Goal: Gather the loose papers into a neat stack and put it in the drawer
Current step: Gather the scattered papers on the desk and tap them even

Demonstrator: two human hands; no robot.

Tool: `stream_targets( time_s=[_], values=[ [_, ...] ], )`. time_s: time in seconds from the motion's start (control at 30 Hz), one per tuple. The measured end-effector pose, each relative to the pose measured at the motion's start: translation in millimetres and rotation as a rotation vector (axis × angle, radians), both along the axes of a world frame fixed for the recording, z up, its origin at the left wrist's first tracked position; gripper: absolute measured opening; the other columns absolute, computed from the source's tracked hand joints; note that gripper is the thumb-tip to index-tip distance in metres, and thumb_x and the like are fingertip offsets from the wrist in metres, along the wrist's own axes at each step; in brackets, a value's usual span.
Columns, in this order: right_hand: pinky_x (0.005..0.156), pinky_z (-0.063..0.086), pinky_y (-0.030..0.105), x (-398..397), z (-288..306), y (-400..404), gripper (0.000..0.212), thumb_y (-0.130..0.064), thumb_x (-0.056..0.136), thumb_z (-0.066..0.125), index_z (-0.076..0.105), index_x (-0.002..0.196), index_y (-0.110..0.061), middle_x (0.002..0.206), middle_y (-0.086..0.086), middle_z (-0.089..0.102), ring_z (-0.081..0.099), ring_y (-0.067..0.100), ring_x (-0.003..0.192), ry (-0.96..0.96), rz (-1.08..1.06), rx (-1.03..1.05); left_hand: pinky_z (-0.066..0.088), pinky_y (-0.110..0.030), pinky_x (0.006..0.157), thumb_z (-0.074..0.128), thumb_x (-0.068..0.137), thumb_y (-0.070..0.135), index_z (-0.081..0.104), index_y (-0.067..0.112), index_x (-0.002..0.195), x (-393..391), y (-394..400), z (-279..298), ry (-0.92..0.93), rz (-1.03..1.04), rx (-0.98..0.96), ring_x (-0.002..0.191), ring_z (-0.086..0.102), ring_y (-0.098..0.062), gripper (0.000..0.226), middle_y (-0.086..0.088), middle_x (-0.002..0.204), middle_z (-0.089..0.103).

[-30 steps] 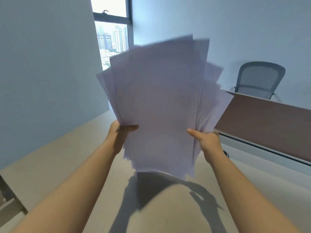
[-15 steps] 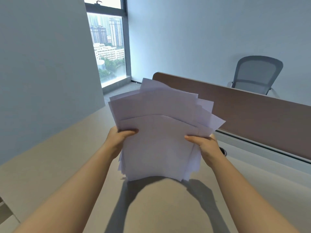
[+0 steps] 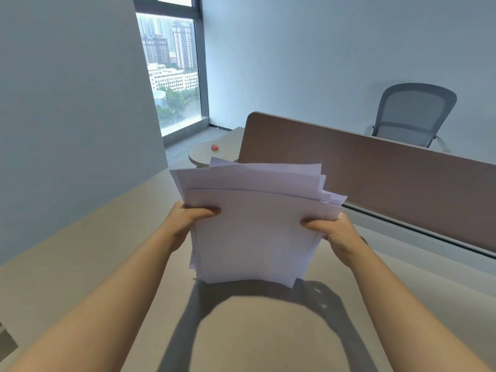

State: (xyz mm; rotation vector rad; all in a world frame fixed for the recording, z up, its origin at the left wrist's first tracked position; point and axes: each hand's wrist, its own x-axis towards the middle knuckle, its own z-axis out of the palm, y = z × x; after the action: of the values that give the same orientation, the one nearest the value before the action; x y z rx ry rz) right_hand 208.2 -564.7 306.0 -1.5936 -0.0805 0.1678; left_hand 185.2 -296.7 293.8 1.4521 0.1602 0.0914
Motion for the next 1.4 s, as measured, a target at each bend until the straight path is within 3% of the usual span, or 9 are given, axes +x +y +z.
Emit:
stream_targets(
  time_s=[0.17,0.27,0.37,0.63,0.83,0.97,1.07,1.2,1.4],
  values=[
    [0.068,0.050,0.027,11,5,14,0.030,0.006,0.071,0.070,0.062,0.079,-0.022,0.081,0.000,0.066,0.062,0.018,0.078,-0.046,-0.028,0.073,0.057,-0.030,0.075,0.073,0.052,0.010,0.067,0.021,0.087,19,-7,4,-0.030,-0.039,-0.002,0.083,0.067,-0.018,0.037,0.004,0.084,0.072],
    [0.060,0.050,0.020,14,1,10,0.028,0.003,0.074,0.068,0.061,0.083,-0.022,0.083,-0.002,0.066,0.063,0.015,0.078,-0.030,-0.034,0.046,0.057,-0.020,0.066,0.078,0.044,0.015,0.066,0.023,0.087,23,1,-6,-0.017,-0.068,0.017,0.075,0.070,-0.008,0.045,0.010,0.079,0.075],
    [0.065,0.048,0.022,10,-19,9,0.026,0.007,0.073,0.067,0.062,0.084,-0.016,0.084,-0.001,0.065,0.061,0.020,0.081,0.050,-0.065,0.025,0.053,-0.010,0.054,0.074,0.055,0.004,0.063,0.019,0.088,19,3,-31,0.051,-0.093,0.006,0.066,0.068,-0.002,0.037,0.013,0.068,0.075],
    [0.074,0.052,0.035,22,-9,29,0.023,0.004,0.074,0.067,0.062,0.078,-0.018,0.082,0.001,0.065,0.062,0.020,0.076,0.031,-0.149,0.138,0.056,-0.014,0.059,0.065,0.056,0.005,0.064,0.020,0.086,38,-7,-19,-0.013,-0.145,-0.058,0.063,0.070,0.001,0.033,0.016,0.066,0.075],
    [0.064,0.053,0.023,25,-3,16,0.027,0.001,0.068,0.072,0.064,0.080,-0.022,0.066,-0.011,0.073,0.069,0.006,0.064,-0.030,-0.065,0.085,0.054,-0.014,0.055,0.067,0.058,0.011,0.064,0.022,0.089,45,7,-2,-0.066,-0.133,-0.035,0.066,0.071,-0.001,0.034,0.013,0.070,0.075],
    [0.067,0.054,0.025,24,6,31,0.025,0.003,0.076,0.066,0.061,0.078,-0.021,0.080,-0.002,0.065,0.063,0.013,0.072,-0.057,-0.110,0.082,0.059,-0.020,0.061,0.073,0.066,0.000,0.065,0.021,0.084,49,-11,5,-0.091,-0.030,-0.027,0.069,0.068,-0.009,0.029,0.013,0.065,0.074],
    [0.063,0.054,0.023,25,16,32,0.024,0.001,0.076,0.068,0.059,0.075,-0.021,0.078,-0.003,0.063,0.061,0.012,0.069,-0.105,-0.178,0.112,0.057,-0.023,0.066,0.066,0.075,-0.001,0.064,0.021,0.082,52,-18,15,-0.117,0.017,-0.040,0.075,0.065,-0.013,0.023,0.006,0.076,0.070],
    [0.056,0.054,0.021,23,15,20,0.029,0.001,0.075,0.069,0.056,0.079,-0.025,0.080,-0.004,0.063,0.062,0.014,0.072,-0.125,-0.188,0.075,0.052,-0.016,0.057,0.067,0.065,0.022,0.064,0.022,0.079,54,-12,23,-0.098,0.001,-0.049,0.061,0.066,-0.002,0.014,0.011,0.063,0.071],
    [0.052,0.046,0.006,16,8,20,0.039,-0.002,0.072,0.073,0.044,0.077,-0.028,0.079,-0.008,0.053,0.054,0.006,0.070,-0.311,-0.314,-0.006,0.039,-0.024,0.062,0.057,0.085,0.033,0.055,0.017,0.066,59,-33,40,-0.017,0.198,-0.067,0.076,0.052,-0.018,0.025,-0.002,0.076,0.054]
  ],
)
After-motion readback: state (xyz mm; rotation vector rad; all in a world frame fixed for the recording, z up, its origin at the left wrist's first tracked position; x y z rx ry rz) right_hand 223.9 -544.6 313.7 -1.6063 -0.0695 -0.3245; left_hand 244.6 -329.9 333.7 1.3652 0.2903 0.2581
